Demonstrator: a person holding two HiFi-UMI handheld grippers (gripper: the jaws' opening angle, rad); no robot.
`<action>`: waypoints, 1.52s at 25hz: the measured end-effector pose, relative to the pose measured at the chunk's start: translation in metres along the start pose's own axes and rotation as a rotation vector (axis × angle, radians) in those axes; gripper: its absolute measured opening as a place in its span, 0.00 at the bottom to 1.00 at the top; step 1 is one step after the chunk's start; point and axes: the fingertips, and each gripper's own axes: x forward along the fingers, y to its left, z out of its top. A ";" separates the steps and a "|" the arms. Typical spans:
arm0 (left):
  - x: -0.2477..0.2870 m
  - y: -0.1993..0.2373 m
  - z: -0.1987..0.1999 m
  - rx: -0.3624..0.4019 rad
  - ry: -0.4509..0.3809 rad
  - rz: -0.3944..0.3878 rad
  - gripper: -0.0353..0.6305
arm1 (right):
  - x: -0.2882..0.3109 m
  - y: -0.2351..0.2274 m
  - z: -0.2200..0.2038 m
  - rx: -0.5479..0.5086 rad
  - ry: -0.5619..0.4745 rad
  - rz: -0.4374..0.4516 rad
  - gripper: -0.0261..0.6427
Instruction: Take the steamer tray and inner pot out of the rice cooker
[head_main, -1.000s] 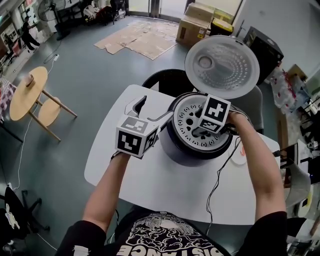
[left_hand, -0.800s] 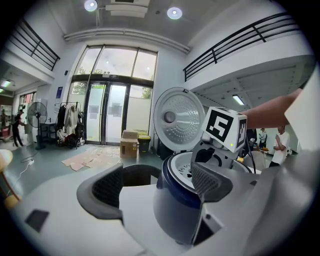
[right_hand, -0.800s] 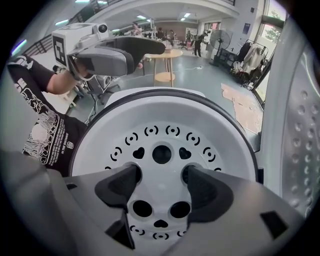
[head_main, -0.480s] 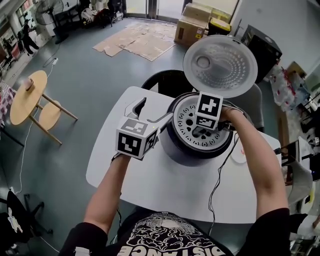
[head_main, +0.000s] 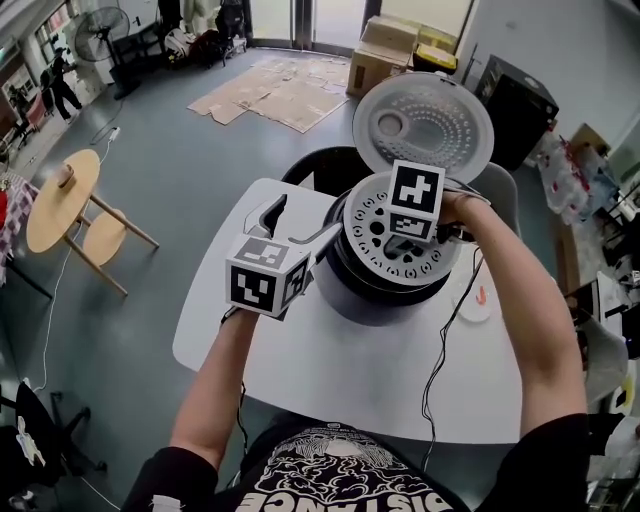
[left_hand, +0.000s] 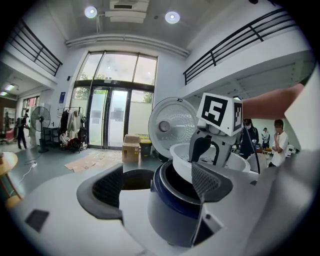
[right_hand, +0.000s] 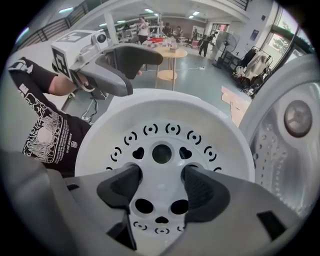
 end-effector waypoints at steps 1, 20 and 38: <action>-0.002 -0.006 0.001 0.001 -0.004 0.000 0.68 | -0.006 0.003 -0.004 -0.001 -0.002 -0.009 0.48; -0.011 -0.192 0.020 0.055 -0.028 -0.098 0.68 | -0.080 0.108 -0.180 0.125 -0.024 -0.072 0.48; 0.008 -0.385 -0.040 0.177 0.046 -0.248 0.68 | -0.031 0.213 -0.361 0.323 -0.064 -0.034 0.48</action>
